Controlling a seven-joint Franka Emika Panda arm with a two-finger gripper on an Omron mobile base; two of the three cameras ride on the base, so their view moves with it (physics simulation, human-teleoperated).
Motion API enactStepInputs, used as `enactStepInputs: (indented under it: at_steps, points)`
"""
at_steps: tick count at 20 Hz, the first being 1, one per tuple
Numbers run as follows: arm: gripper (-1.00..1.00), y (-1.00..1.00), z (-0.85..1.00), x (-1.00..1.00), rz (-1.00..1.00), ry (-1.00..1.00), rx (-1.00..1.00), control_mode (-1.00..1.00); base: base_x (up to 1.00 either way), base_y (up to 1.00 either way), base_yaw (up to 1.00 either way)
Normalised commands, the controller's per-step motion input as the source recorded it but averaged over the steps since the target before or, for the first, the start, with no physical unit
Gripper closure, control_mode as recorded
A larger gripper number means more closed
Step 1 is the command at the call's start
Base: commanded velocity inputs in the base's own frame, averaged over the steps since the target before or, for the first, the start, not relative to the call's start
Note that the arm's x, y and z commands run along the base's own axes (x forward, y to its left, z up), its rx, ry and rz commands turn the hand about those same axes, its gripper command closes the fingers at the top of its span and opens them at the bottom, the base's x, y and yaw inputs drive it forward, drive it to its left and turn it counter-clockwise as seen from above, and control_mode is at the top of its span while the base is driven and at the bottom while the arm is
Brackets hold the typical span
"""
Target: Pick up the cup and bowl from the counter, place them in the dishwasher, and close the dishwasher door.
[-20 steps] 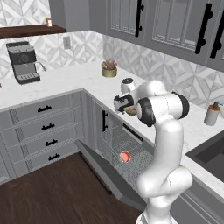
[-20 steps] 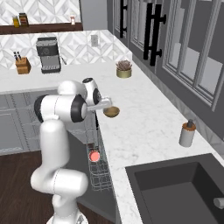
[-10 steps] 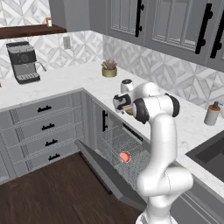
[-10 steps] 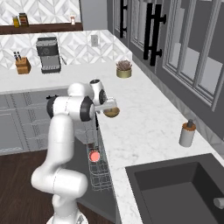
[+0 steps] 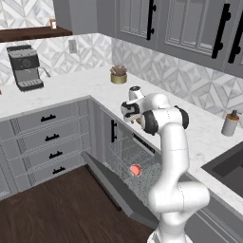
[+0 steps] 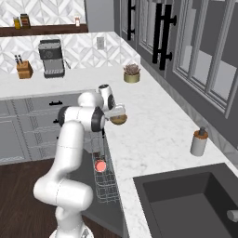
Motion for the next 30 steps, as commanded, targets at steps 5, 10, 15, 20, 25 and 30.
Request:
enactStepInputs:
  at_steps: [5, 10, 15, 20, 25, 30]
  points:
    - [1.0, 0.0, -0.21, 0.0, 0.0, 0.0, 0.0, -1.0, 0.0, 0.0, 0.0]
    - [1.0, 0.0, -0.27, -0.54, 0.0, -0.08, 0.0, -1.0, 0.0, 0.0, 0.0]
    - [1.0, -0.07, -0.05, -1.0, 0.0, -0.11, 0.04, -1.0, 0.0, 0.0, 0.0]
    - [1.0, 0.18, 0.08, -1.0, 0.0, -0.15, 0.14, -1.0, 0.0, 0.0, 0.0]
    - [1.0, 0.64, 0.0, -0.96, 0.0, -0.1, 0.07, -1.0, 0.0, 0.0, 0.0]
    - [1.0, 0.87, 0.0, -0.28, 0.0, 0.06, 0.02, -1.0, 0.0, 0.0, 0.0]
